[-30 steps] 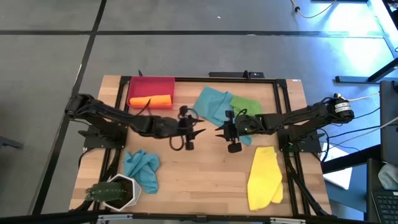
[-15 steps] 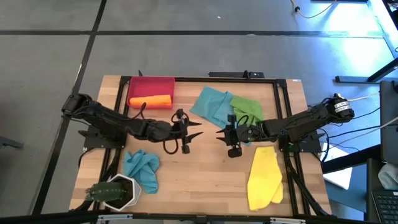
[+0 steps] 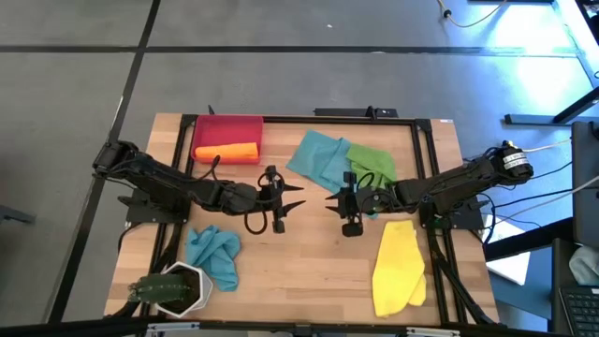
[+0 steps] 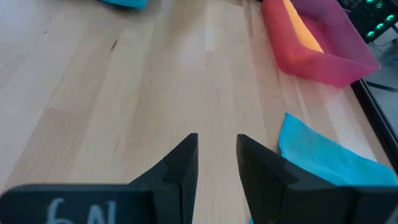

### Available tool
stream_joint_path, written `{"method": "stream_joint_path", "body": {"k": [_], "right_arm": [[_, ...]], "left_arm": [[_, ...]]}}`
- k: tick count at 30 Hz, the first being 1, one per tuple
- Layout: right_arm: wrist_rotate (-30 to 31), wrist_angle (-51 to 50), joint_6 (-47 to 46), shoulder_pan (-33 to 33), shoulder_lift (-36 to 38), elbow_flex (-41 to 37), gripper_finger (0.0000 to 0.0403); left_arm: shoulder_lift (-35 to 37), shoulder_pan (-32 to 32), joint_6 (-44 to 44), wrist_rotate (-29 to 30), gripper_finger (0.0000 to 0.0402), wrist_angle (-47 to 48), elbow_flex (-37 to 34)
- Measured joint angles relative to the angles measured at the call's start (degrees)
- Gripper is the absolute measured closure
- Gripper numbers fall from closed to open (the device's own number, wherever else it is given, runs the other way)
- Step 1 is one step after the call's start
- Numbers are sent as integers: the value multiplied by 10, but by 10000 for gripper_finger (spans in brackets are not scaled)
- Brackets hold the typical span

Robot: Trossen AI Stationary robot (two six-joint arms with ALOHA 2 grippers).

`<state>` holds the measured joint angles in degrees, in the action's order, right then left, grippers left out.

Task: Roll microfiber towels into tight, uniform cylinder then place into a basket
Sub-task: Fold the green microfiber towel

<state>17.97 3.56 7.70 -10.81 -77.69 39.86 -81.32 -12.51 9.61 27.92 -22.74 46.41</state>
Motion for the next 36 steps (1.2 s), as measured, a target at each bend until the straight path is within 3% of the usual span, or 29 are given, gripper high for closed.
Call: {"method": "stream_joint_path", "body": {"k": [7, 14, 21, 26, 30, 36], "right_arm": [[64, -16, 0, 0, 0, 0, 292], [82, -28, -38, 13, 0, 0, 292], [231, -170, -137, 20, 0, 0, 292], [200, -255, -226, 62, 0, 0, 292], [221, -314, -263, 105, 0, 0, 292], [226, -301, -261, 164, 0, 0, 292]], "left_arm": [[0, 0, 0, 0, 252, 0, 0], [0, 0, -3, 0, 252, 1, 0], [0, -15, -15, 0, 252, 4, 0], [0, -19, -15, 0, 252, 4, 0], [0, -19, -15, 0, 252, 4, 0], [0, -19, -15, 0, 252, 4, 0]]}}
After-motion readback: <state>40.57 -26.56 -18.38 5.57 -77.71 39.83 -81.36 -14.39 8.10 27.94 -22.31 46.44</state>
